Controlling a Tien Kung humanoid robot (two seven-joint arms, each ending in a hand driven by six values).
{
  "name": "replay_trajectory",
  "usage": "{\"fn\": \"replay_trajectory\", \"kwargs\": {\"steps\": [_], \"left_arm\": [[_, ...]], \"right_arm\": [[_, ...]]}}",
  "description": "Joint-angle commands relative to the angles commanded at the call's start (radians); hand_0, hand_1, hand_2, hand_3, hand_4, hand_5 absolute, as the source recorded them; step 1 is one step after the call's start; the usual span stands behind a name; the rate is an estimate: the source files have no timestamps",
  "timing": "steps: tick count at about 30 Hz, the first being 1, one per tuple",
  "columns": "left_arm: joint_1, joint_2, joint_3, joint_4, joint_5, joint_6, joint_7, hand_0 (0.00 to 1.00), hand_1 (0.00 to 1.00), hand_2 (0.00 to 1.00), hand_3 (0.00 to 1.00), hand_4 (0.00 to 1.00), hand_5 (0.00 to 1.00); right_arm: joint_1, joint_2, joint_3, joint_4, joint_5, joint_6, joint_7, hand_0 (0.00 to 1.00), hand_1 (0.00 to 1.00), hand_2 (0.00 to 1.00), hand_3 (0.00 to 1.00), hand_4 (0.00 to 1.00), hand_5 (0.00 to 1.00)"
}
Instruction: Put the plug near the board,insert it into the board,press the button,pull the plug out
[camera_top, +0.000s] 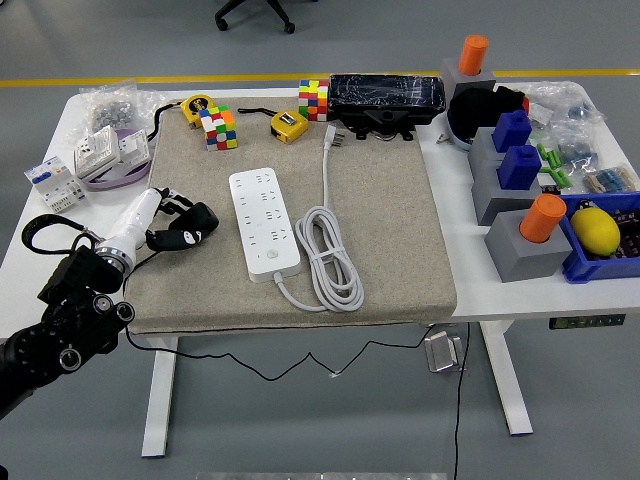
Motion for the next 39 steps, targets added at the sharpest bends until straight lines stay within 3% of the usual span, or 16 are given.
{"fn": "replay_trajectory", "kwargs": {"steps": [3, 4, 9, 10, 14, 22, 28, 39], "left_arm": [[-0.007, -0.002, 0.011, 0.01, 0.001, 0.002, 0.007, 0.69, 0.591, 0.562, 0.552, 0.784, 0.141], [-0.008, -0.003, 0.013, 0.013, 0.004, 0.0, 0.013, 0.602, 0.517, 0.552, 0.553, 0.74, 0.091], [-0.01, -0.005, 0.015, 0.015, 0.003, -0.004, 0.02, 0.602, 0.517, 0.552, 0.553, 0.74, 0.091], [-0.01, -0.005, 0.015, 0.014, 0.0, -0.004, 0.02, 0.429, 0.434, 0.511, 0.542, 0.707, 0.037], [-0.006, -0.002, 0.011, 0.002, -0.011, -0.003, 0.007, 0.429, 0.434, 0.511, 0.542, 0.707, 0.037], [-0.006, 0.01, 0.005, -0.057, -0.058, 0.009, -0.096, 0.418, 0.402, 0.484, 0.531, 0.674, 0.002], [-0.048, 0.035, 0.069, -0.084, -0.119, -0.035, -0.179, 0.425, 0.401, 0.483, 0.531, 0.671, 0.002], [-0.116, 0.056, 0.171, -0.035, -0.117, -0.064, -0.171, 0.429, 0.404, 0.483, 0.529, 0.67, 0.002]], "right_arm": [[0.001, 0.0, -0.003, 0.0, 0.001, 0.0, 0.0, 0.609, 0.672, 0.684, 0.564, 0.914, 0.441], [0.001, 0.0, -0.004, 0.001, 0.001, 0.0, 0.0, 0.609, 0.672, 0.684, 0.564, 0.914, 0.44], [0.0, -0.002, -0.005, 0.0, 0.001, 0.0, 0.0, 0.609, 0.672, 0.684, 0.564, 0.914, 0.44], [-0.001, -0.002, -0.005, 0.0, 0.0, 0.0, 0.0, 0.609, 0.672, 0.684, 0.564, 0.913, 0.441], [-0.002, -0.002, -0.001, 0.0, -0.001, 0.0, 0.0, 0.609, 0.672, 0.684, 0.564, 0.913, 0.441], [-0.004, 0.0, 0.003, 0.0, -0.002, 0.0, 0.0, 0.609, 0.673, 0.684, 0.564, 0.914, 0.441], [-0.003, 0.002, 0.002, 0.001, 0.0, 0.0, 0.0, 0.608, 0.673, 0.684, 0.563, 0.914, 0.441], [-0.002, 0.001, 0.004, -0.002, 0.001, 0.0, -0.001, 0.609, 0.672, 0.684, 0.563, 0.914, 0.442]]}}
